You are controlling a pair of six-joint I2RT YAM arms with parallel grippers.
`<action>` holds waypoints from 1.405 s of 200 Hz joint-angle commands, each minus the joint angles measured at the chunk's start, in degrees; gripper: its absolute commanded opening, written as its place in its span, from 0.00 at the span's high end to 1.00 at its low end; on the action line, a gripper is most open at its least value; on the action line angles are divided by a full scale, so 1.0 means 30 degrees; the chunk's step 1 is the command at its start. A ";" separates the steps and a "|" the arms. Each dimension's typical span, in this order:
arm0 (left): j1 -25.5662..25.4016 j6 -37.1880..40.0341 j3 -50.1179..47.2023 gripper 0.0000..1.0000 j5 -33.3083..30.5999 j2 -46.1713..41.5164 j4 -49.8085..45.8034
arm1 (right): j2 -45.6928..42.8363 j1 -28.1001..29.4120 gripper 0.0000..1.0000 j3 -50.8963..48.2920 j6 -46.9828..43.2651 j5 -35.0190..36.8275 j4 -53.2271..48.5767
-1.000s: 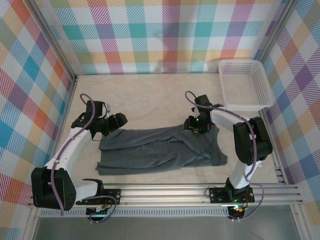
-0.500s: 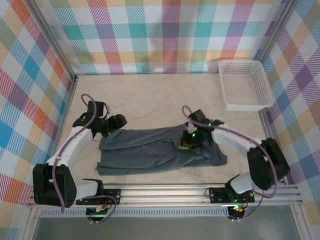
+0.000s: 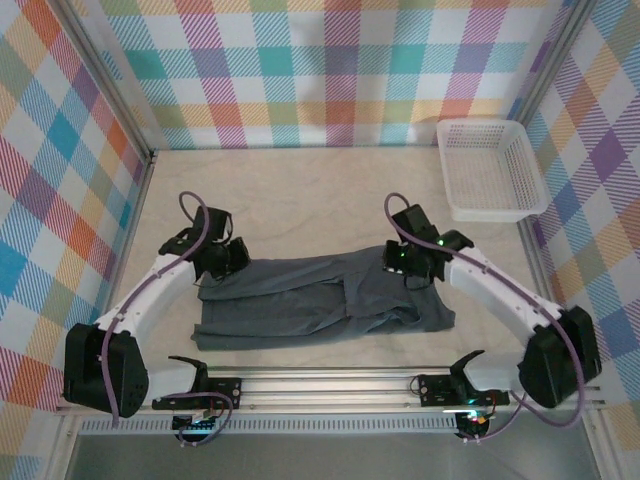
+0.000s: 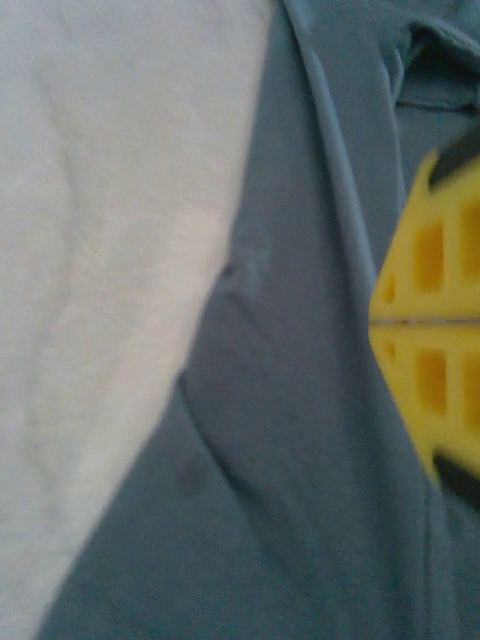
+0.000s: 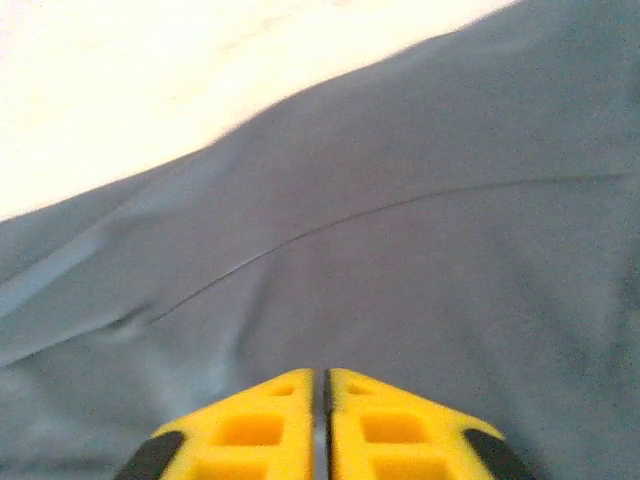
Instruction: Fold the inside-out t-shirt
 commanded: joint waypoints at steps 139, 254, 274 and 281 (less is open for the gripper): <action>0.1133 -0.5113 1.0868 1.00 -0.2539 1.6743 0.0989 | 0.9385 -0.2290 1.00 0.2709 -0.1188 -0.3308 -0.0223; 0.1882 -0.1651 2.8079 0.90 0.3181 2.3518 0.0685 | 1.2911 0.7952 0.93 0.8727 -0.3145 -1.2663 -0.0281; 0.2229 -0.1329 2.1680 0.74 0.4829 1.8775 0.4516 | 0.9969 0.7273 0.78 0.7158 -0.2389 -1.1419 0.1412; 0.2488 -0.1665 1.9045 0.65 0.5553 1.6936 0.6097 | 0.8953 0.6951 0.72 0.6320 -0.1982 -1.0275 0.1798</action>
